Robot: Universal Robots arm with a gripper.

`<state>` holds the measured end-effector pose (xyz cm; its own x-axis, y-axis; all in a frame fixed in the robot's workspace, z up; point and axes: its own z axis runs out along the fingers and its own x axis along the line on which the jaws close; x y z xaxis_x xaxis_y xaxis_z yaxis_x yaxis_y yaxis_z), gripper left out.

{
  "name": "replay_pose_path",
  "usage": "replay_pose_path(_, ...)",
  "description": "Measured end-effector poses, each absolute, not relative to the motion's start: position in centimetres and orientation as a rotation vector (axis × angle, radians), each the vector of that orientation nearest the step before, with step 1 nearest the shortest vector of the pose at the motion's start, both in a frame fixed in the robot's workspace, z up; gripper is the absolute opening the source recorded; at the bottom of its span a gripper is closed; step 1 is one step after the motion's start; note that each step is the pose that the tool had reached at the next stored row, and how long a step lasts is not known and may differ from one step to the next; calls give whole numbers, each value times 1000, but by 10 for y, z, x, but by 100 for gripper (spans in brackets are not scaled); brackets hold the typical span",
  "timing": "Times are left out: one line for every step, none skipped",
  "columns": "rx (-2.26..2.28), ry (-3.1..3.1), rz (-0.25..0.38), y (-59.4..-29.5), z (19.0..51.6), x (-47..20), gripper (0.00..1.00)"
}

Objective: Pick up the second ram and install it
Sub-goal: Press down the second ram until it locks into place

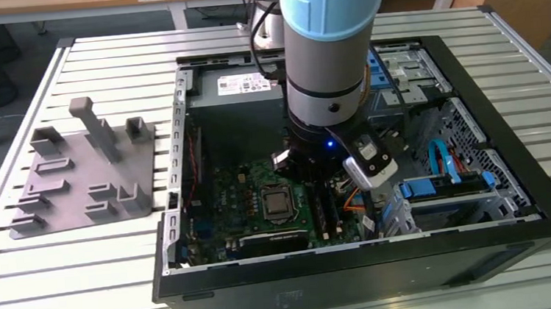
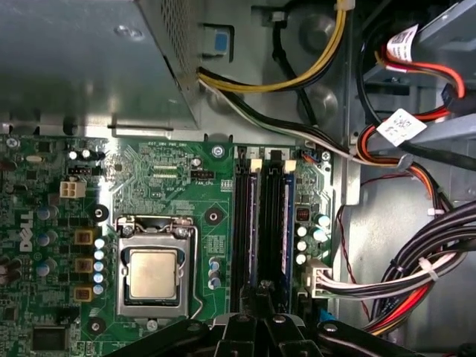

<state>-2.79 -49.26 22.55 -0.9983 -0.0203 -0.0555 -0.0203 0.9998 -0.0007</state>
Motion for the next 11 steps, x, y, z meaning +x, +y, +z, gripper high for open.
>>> replay_pose_path(-32, 3086, -5, -493, 225, -28, 10)
replay_pose_path(-32, 3086, -11, -493, 224, -28, 10)
replay_pose_path(-33, 3086, -16, -493, 224, -28, 10)
replay_pose_path(-33, 3086, -21, -493, 223, -28, 10)
replay_pose_path(-34, 3086, -26, -493, 223, -28, 10)
replay_pose_path(-35, 3086, -30, -493, 223, -28, 10)
replay_pose_path(-36, 3086, -32, -493, 223, -28, 10)
replay_pose_path(-36, 3086, -34, -494, 222, -28, 10)
replay_pose_path(-37, 3086, -36, -494, 222, -28, 10)
replay_pose_path(-37, 3086, -37, -494, 221, -28, 10)
replay_pose_path(-38, 3087, -38, -495, 221, -28, 10)
